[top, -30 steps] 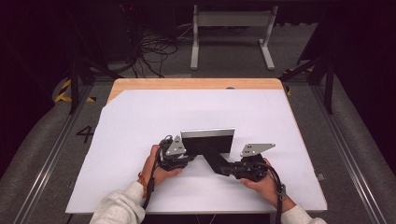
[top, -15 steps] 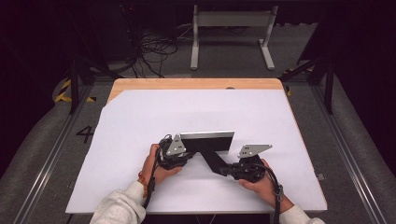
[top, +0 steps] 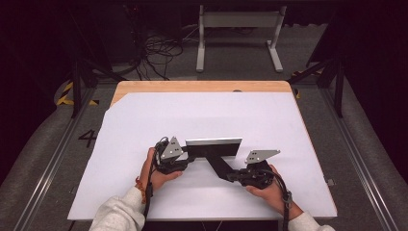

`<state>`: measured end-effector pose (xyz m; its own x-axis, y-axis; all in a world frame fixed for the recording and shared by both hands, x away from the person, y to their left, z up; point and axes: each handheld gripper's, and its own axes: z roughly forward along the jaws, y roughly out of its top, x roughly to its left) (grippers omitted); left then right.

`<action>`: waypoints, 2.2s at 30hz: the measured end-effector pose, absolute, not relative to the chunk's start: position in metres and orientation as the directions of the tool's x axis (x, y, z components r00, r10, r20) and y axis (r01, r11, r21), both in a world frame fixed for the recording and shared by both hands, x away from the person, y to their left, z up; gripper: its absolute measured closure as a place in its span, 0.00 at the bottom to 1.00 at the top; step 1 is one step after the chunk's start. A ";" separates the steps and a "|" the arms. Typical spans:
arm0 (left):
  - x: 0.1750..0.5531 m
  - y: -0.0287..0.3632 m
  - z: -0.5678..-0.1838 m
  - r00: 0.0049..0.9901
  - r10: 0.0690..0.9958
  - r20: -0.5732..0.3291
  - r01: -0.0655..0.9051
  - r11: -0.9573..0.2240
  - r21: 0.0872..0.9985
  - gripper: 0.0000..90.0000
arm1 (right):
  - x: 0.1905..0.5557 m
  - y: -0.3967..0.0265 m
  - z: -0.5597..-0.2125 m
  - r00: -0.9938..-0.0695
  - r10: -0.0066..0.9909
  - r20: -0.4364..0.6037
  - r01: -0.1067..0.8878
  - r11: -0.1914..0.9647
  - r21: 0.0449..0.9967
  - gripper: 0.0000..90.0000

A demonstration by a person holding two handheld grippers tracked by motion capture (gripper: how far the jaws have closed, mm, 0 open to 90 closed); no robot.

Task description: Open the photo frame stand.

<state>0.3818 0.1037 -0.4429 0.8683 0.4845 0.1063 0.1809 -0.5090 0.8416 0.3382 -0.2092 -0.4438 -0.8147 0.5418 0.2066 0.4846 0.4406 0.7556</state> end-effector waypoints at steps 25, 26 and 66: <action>0.378 0.102 -0.447 0.891 0.443 0.101 0.179 -0.545 0.819 0.72 | 0.330 -0.210 -0.444 -0.831 0.522 0.192 0.468 0.469 0.750 0.95; 0.378 0.101 -0.448 0.890 0.445 0.102 0.181 -0.548 0.816 0.74 | 0.328 -0.210 -0.444 -0.834 0.518 0.192 0.467 0.474 0.747 0.96; 0.371 0.112 -0.442 0.884 0.453 0.112 0.175 -0.545 0.820 0.75 | 0.314 -0.214 -0.421 -0.847 0.532 -0.003 0.330 0.530 0.781 0.91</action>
